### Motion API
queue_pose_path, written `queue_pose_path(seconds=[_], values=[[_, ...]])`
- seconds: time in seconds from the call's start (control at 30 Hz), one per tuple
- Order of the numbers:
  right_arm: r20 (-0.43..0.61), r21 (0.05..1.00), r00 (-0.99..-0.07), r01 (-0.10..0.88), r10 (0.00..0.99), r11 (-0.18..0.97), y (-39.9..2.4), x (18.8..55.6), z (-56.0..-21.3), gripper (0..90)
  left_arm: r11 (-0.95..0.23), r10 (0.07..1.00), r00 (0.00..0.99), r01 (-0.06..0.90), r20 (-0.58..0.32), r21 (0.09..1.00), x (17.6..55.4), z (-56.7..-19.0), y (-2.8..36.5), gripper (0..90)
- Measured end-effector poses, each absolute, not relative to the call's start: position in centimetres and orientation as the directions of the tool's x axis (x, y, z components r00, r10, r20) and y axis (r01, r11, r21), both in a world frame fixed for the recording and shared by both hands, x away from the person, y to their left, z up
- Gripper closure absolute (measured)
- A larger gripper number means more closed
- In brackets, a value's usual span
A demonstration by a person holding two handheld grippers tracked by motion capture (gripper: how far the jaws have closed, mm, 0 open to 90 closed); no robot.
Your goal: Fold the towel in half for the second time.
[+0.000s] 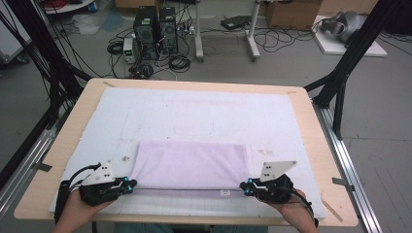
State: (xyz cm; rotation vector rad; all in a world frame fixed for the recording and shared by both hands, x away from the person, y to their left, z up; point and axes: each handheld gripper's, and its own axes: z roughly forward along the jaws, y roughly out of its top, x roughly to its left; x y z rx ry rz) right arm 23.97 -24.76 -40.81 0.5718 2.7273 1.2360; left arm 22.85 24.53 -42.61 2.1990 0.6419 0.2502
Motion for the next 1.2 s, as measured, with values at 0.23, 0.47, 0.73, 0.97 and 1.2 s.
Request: queue_pose_path(seconds=[0.23, 0.47, 0.73, 0.97, 1.2], values=[[0.118, 0.753, -0.921, 0.327, 0.371, 0.571, -24.8, 24.0, -41.6, 77.1, -0.516, 0.553, 0.832, 0.376, -0.036, 0.769, 23.3, -42.4, 24.8, 75.5], [0.140, 0.717, -0.907, 0.370, 0.397, 0.590, -25.4, 24.3, -43.4, 75.1, -0.509, 0.565, 0.823, 0.397, -0.051, 0.764, 23.2, -43.5, 25.3, 76.9], [0.116, 0.773, -0.889, 0.362, 0.443, 0.522, -25.3, 26.4, -40.3, 61.5, -0.466, 0.596, 0.802, 0.371, -0.025, 0.803, 24.9, -41.1, 25.4, 62.7], [0.056, 0.773, -0.860, 0.359, 0.507, 0.524, -24.2, 31.1, -39.2, 56.2, -0.429, 0.641, 0.767, 0.378, -0.019, 0.821, 29.3, -40.3, 24.5, 59.0], [0.077, 0.763, -0.827, 0.408, 0.557, 0.501, -24.8, 34.6, -40.4, 53.5, -0.419, 0.702, 0.713, 0.424, -0.010, 0.803, 33.6, -41.0, 24.2, 56.1]])
